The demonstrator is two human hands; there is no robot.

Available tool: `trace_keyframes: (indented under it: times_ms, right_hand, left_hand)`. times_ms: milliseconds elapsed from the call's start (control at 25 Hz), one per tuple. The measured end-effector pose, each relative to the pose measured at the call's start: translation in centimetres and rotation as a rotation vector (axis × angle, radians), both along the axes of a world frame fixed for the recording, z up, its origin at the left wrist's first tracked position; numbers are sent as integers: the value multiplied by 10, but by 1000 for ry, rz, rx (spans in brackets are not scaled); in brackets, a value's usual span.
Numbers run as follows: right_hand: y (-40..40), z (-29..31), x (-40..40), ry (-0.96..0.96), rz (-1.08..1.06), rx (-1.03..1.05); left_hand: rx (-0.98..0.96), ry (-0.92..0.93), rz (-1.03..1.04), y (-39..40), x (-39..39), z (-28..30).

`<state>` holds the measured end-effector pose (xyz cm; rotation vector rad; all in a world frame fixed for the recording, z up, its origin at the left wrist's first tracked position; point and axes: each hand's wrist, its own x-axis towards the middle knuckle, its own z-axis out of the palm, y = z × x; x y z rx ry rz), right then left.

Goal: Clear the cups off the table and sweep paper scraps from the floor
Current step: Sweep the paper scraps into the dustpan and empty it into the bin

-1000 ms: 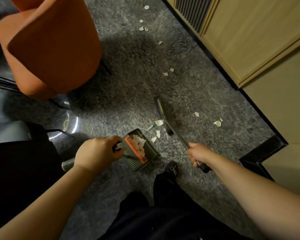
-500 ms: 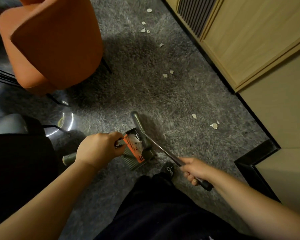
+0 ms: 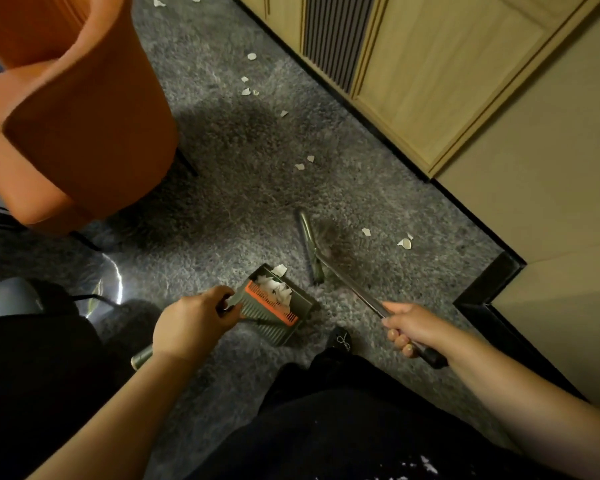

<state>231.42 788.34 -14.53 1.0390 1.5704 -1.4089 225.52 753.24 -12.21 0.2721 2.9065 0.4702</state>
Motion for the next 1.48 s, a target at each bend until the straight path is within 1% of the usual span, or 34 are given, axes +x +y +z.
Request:
trace_keyframes:
  times_ms: [200,280,360,520,840,960,1120,1280,1480]
  right_hand:
    - [17,-1,7,14,-168,55]
    - [33,-3,4,15,-250,83]
    - [53,-5,-1,10,-314,93]
    - [105,-12,-20,-1,-377,98]
    - [224,-21,-64,-63,-380,92]
    - [258,-22,-78,-67,-326,105]
    - [296,-22,-93,-86,-365,91]
    - [323,-25,-109,-109,-404,118]
    - [341,-35,-127,-107,-276,206]
  left_hand:
    - [7,-71,0,24,-30,-6]
    - [-16,-71,-50,43,-49,-8]
    - [-31,-55,-54,62,-72,-9]
    - [-23,-47,-52,95,-115,-7]
    - [-25,54,-221,218,-187,-6]
    - [-18,37,-253,262,-216,-8]
    - [-56,2,-310,314,-249,-13]
    - [-75,4,-332,350,-278,-11]
    - [-103,-28,-401,364,-296,-2]
